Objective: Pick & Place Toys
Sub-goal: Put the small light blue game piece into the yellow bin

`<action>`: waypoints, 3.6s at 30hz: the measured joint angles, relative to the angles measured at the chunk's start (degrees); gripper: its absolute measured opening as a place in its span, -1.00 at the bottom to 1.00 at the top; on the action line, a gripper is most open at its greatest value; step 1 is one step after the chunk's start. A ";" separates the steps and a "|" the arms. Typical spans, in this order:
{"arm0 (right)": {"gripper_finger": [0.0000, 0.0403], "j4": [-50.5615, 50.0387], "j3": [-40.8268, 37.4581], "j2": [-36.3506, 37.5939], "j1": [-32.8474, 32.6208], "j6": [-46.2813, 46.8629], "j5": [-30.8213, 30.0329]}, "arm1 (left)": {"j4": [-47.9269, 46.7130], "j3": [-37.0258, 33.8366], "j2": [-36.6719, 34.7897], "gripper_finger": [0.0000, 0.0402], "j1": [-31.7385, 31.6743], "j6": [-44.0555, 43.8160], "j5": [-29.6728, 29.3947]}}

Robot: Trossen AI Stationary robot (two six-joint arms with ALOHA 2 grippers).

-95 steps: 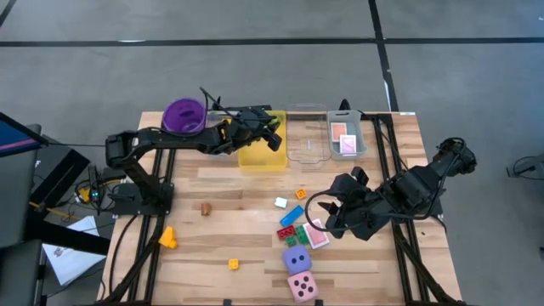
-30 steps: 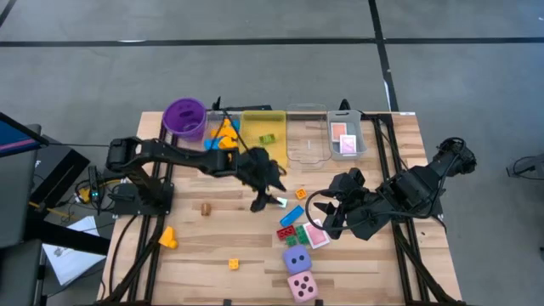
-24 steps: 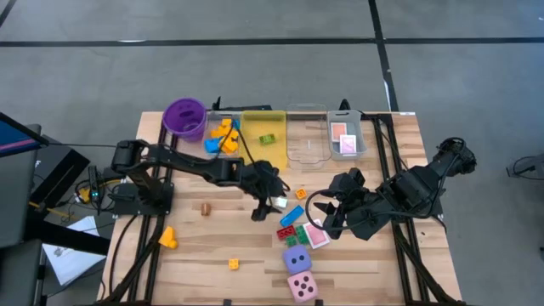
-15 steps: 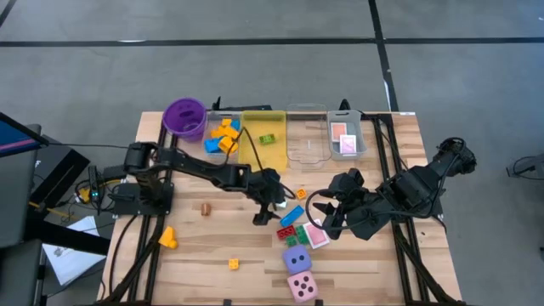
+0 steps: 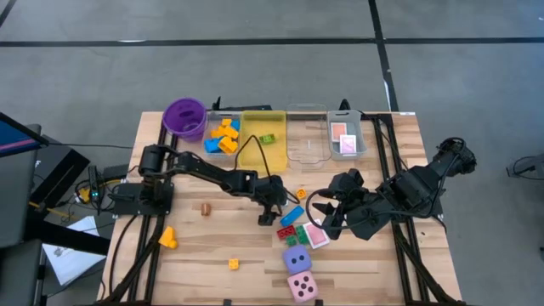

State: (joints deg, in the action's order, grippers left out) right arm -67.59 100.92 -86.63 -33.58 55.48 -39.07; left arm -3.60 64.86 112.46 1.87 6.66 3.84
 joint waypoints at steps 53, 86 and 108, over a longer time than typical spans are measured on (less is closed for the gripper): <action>-0.17 2.11 0.04 -7.57 0.35 -1.72 3.89 | 0.84 -4.12 -0.98 0.52 -0.61 -10.02 -3.93; -0.17 3.82 0.02 -8.13 2.01 -3.63 6.23 | 8.77 -5.67 -0.98 0.15 -0.63 -7.32 -4.77; -0.17 3.81 0.02 -8.13 2.21 -3.58 6.25 | 14.78 -10.45 -0.98 0.06 -0.66 -11.65 -5.26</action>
State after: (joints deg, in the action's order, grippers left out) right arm -63.79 100.95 -94.76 -31.37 51.90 -32.82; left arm 11.19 54.41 111.48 1.21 -4.99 -1.42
